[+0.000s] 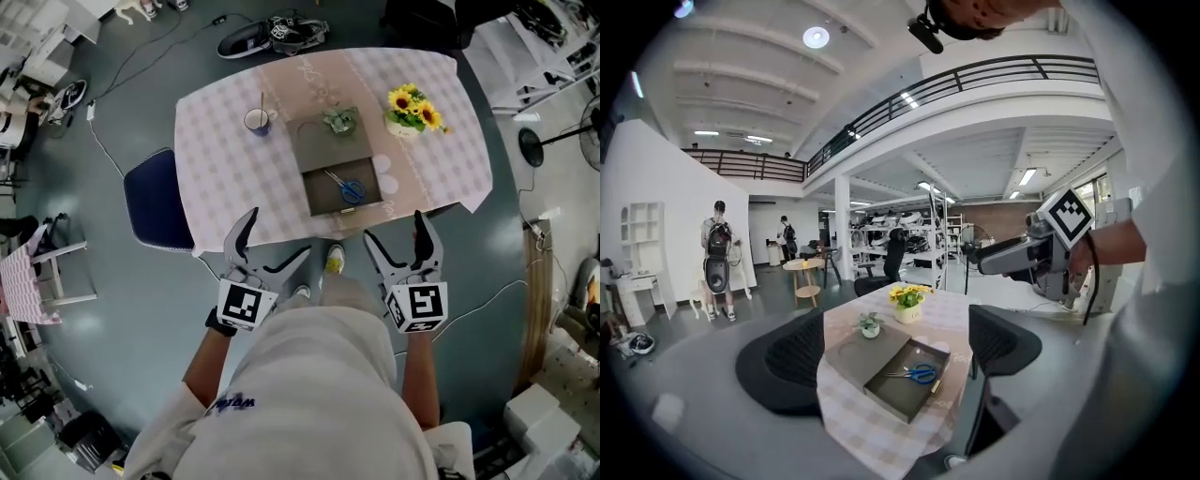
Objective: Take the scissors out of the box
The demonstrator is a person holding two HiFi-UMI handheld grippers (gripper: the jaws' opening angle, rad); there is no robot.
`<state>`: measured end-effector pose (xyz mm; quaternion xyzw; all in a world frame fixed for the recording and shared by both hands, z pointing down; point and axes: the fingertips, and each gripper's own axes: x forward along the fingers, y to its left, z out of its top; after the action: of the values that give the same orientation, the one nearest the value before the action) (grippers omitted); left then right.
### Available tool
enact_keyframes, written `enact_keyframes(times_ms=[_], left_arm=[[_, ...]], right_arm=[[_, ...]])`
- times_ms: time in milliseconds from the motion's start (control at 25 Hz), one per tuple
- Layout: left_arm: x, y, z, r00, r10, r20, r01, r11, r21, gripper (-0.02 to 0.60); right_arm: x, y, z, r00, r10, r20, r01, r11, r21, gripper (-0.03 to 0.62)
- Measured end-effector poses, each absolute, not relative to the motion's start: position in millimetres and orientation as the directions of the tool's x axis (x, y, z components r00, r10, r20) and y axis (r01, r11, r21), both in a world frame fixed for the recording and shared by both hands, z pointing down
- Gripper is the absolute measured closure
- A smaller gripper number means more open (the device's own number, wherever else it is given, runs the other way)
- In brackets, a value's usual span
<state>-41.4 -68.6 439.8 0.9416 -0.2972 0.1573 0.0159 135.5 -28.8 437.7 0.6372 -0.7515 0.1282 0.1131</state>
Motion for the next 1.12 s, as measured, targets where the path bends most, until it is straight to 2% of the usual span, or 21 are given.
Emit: enact_keyframes(times_ms=[400, 760, 960, 1120], left_arm=[[-29, -107, 446, 0.68, -0.621, 0.39, -0.622, -0.77, -0.141, 0.101], [-31, -120, 468, 0.621, -0.638, 0.454, -0.642, -0.747, -0.172, 0.101], [-36, -128, 495, 0.618, -0.627, 0.474, -0.67, -0.736, -0.099, 0.106], [-41, -132, 518, 0.631, -0.604, 0.487, -0.658, -0.749, -0.078, 0.107]], right_arm=[[156, -73, 468, -0.286, -0.885, 0.367, -0.958, 0.275, -0.082, 0.191], [140, -104, 516, -0.394, -0.803, 0.447, -0.913, 0.398, -0.088, 0.21], [130, -115, 543, -0.388, -0.762, 0.519, -0.905, 0.422, -0.057, 0.215], [128, -117, 572, -0.316, -0.737, 0.597, -0.906, 0.421, 0.039, 0.255]])
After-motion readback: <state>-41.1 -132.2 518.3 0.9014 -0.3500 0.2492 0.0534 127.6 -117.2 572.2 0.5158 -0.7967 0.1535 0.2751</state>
